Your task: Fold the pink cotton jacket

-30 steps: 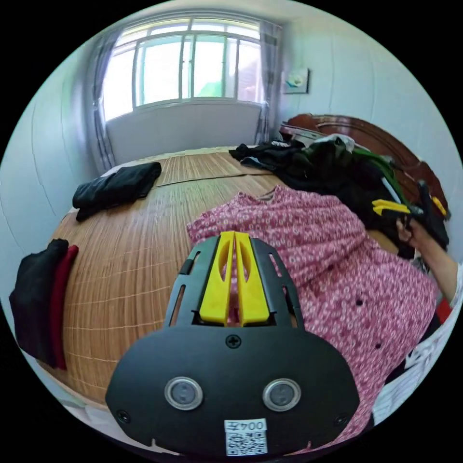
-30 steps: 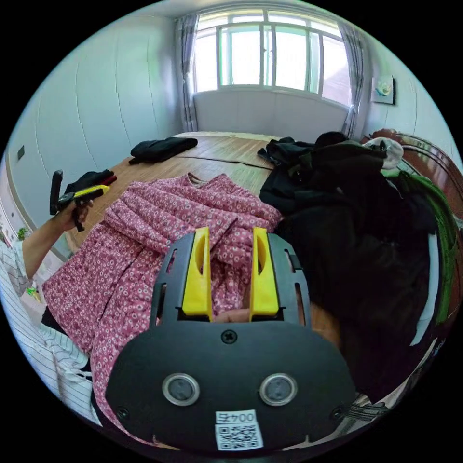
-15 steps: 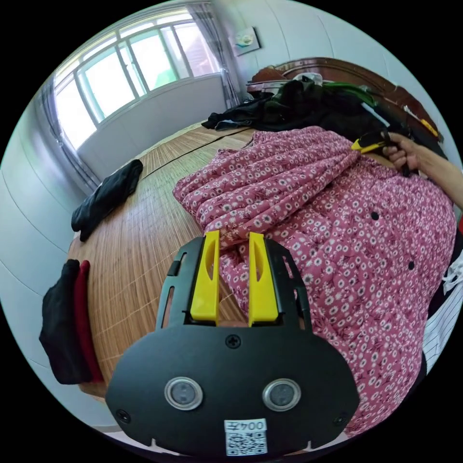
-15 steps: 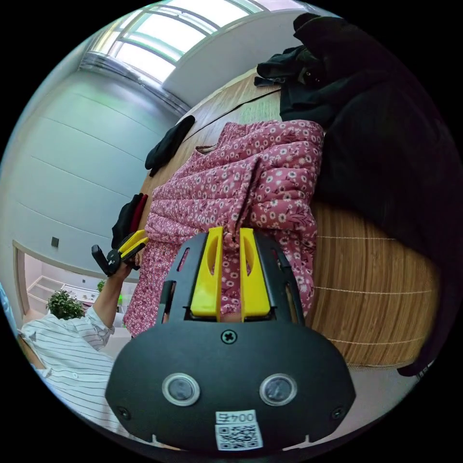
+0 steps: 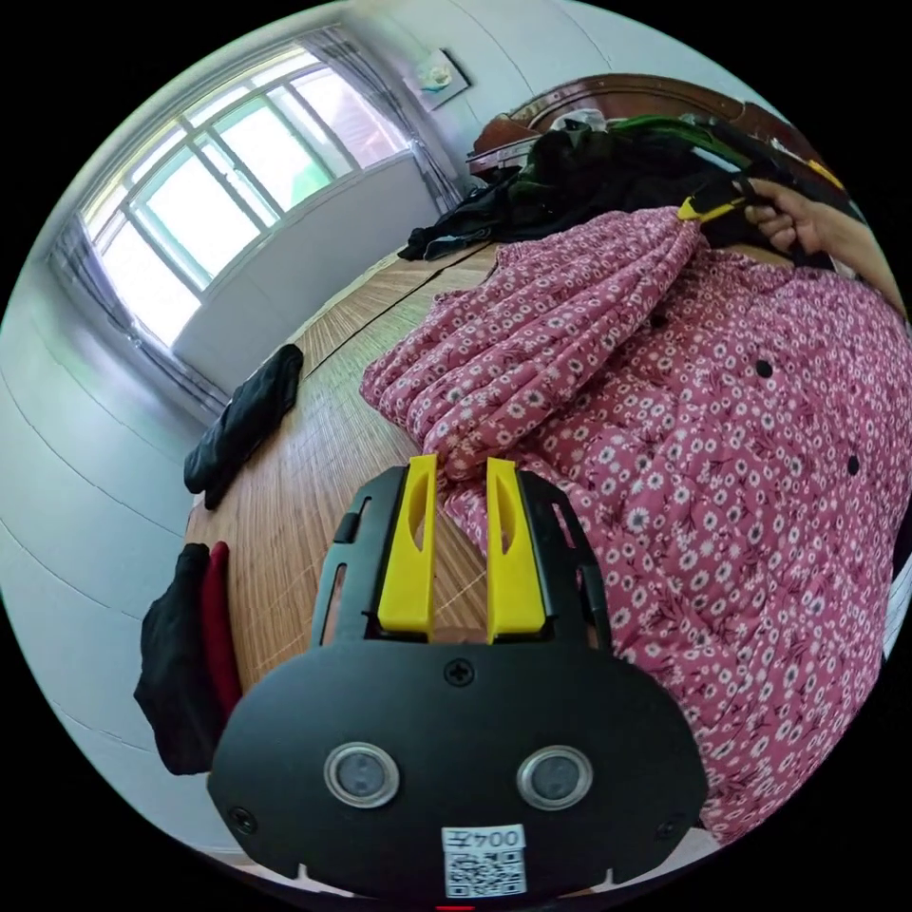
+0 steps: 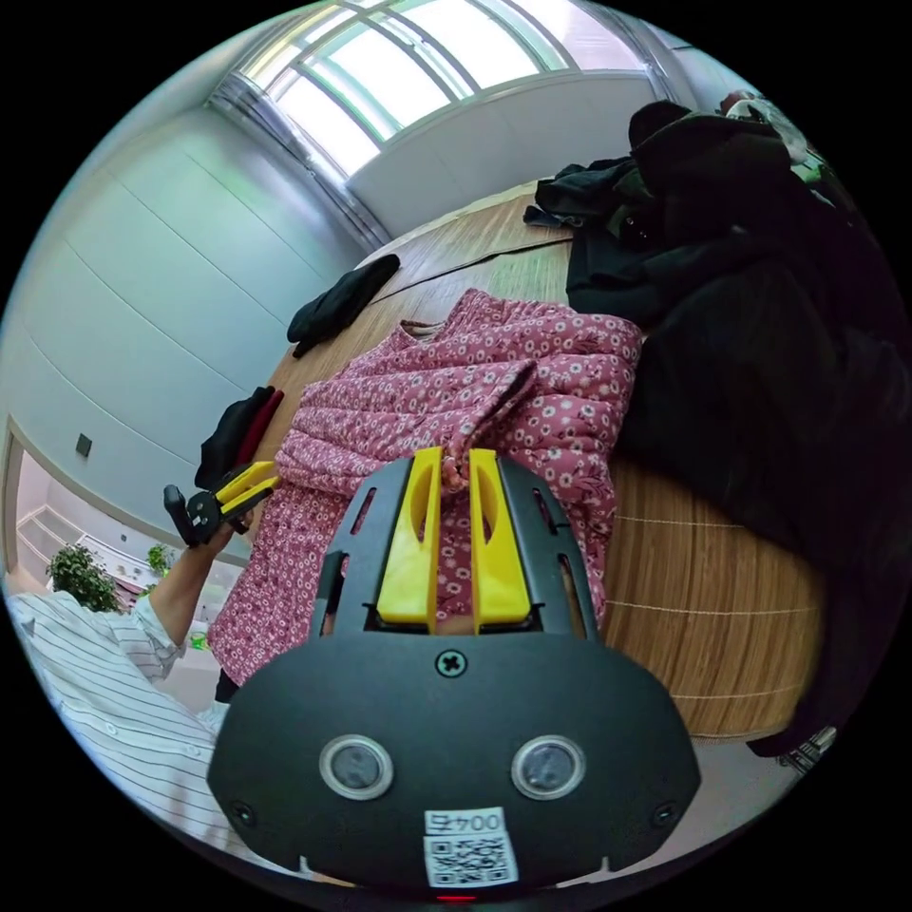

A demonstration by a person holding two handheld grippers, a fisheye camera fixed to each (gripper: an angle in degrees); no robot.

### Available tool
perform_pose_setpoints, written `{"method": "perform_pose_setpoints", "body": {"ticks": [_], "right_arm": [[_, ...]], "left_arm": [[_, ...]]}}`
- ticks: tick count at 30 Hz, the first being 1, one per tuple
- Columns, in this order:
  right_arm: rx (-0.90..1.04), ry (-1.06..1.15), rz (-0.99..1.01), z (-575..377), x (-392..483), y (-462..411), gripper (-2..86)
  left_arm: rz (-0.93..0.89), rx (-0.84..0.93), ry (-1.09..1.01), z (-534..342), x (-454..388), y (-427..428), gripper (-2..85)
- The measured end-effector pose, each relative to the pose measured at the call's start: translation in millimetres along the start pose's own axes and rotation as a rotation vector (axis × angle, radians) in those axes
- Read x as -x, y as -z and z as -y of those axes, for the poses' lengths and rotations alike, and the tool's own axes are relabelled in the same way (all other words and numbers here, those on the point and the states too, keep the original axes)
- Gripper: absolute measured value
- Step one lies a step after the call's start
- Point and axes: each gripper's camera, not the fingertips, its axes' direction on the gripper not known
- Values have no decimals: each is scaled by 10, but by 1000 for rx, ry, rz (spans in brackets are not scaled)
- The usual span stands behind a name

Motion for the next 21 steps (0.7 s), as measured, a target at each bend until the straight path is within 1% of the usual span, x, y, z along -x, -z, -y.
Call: {"method": "perform_pose_setpoints", "body": {"ticks": [2,3,4,5,7,9,11,12,13,15,17,19,21], "right_arm": [[-3,42,-44,-20,111,-5,60],[39,36,-88,-29,129,-85,62],[67,32,-101,-34,127,-143,63],[136,35,-137,-52,124,-281,64],[143,46,-154,-91,192,-282,64],[55,94,-195,-165,428,47,65],[9,167,-228,-291,633,356,67],[4,213,-256,-413,751,547,70],[9,231,-267,-485,801,631,71],[42,283,-279,-836,956,904,71],[69,299,-297,-1137,1050,1026,66],[96,318,-331,-1438,1150,1062,52],[137,361,-406,-1796,1264,971,17]], "left_arm": [[37,38,-26,-7,-52,-82,53],[50,55,-39,-57,-86,-156,44],[45,45,-25,-89,-87,-171,39],[16,35,31,-127,-43,-161,35],[-28,47,95,-109,45,-49,31],[-43,39,131,-121,128,241,31],[-38,24,138,-199,155,523,36],[-71,16,163,-277,174,720,39],[-101,12,180,-326,181,823,40],[-244,10,275,-567,167,1229,31],[-297,17,349,-781,93,1512,24],[-301,27,426,-1005,-5,1763,17],[-301,38,530,-1263,-118,1972,12]]}}
